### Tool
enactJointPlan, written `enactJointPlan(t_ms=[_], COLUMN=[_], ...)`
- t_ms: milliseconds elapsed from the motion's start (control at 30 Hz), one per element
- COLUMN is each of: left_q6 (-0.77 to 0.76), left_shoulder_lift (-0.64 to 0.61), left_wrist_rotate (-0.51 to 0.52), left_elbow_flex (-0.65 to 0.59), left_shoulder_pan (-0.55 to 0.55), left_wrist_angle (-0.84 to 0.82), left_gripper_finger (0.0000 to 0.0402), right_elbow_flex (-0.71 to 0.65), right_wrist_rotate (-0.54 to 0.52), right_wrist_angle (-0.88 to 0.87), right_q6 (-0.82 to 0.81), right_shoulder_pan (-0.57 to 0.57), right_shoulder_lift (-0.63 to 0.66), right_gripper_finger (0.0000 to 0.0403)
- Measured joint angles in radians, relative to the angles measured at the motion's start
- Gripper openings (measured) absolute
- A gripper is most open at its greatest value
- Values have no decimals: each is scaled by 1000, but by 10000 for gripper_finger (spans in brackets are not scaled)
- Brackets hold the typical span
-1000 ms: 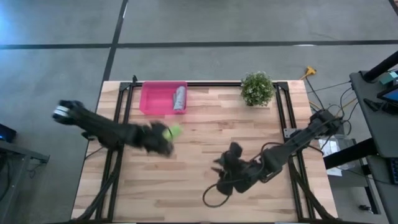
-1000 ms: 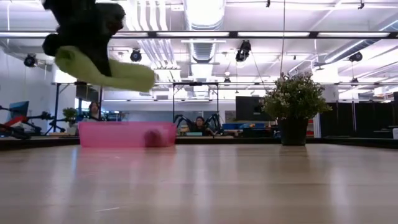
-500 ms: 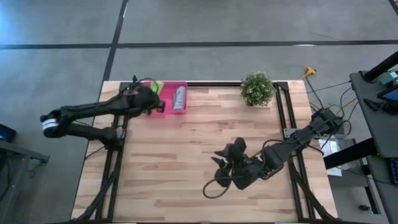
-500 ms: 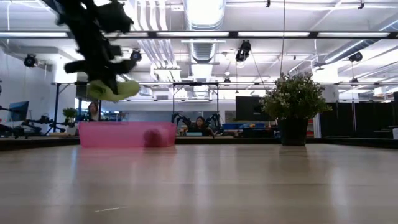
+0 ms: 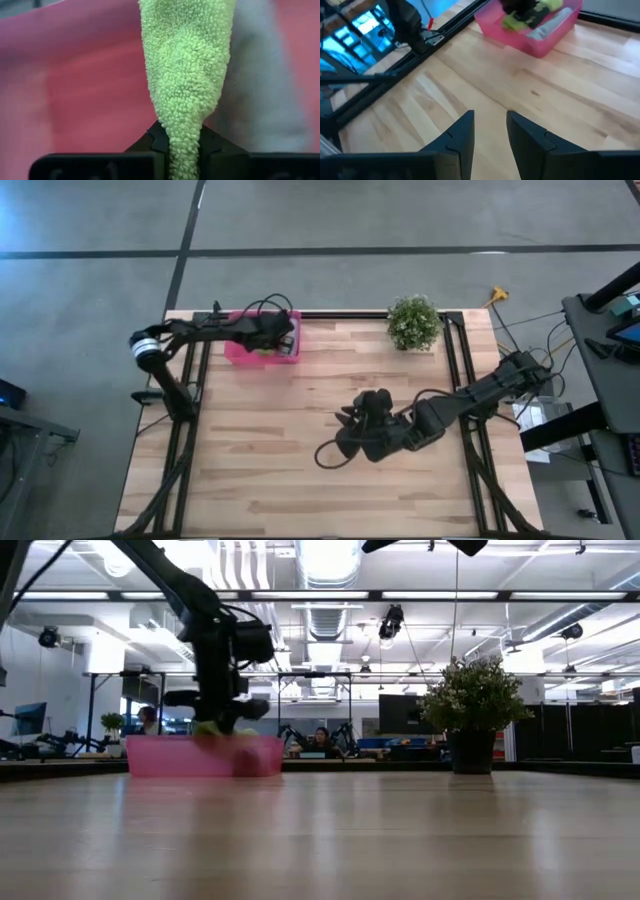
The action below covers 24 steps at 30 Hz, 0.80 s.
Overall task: Roll microfiber towels into tight, uniform cylinder then place into a basket
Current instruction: Put the green microfiber cloth into the pink bin
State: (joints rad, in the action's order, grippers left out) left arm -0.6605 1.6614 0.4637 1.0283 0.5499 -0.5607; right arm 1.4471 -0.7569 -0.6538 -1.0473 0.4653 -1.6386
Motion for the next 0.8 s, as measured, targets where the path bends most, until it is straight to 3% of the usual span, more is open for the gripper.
enactJointPlan(t_ms=[200,400,533,800], left_q6=[-80,-341,-347,-324], left_shoulder_lift=[72,66,78,203], left_wrist_rotate=[-63,21,15,-113], left_elbow_flex=[107,139,139,138], left_shoulder_pan=[0,-1,-2,-7], left_wrist_angle=[-66,-205,-157,-147], left_gripper_finger=[23,24,25,26], right_elbow_flex=[0,1,1,1], right_wrist_rotate=[6,9,9,46], right_wrist_angle=[-33,-154,-257,-387], right_q6=[123,124,129,62], right_shoulder_pan=[1,1,1,1], right_shoulder_lift=[5,47,62,68], right_gripper_finger=[109,107,104,102])
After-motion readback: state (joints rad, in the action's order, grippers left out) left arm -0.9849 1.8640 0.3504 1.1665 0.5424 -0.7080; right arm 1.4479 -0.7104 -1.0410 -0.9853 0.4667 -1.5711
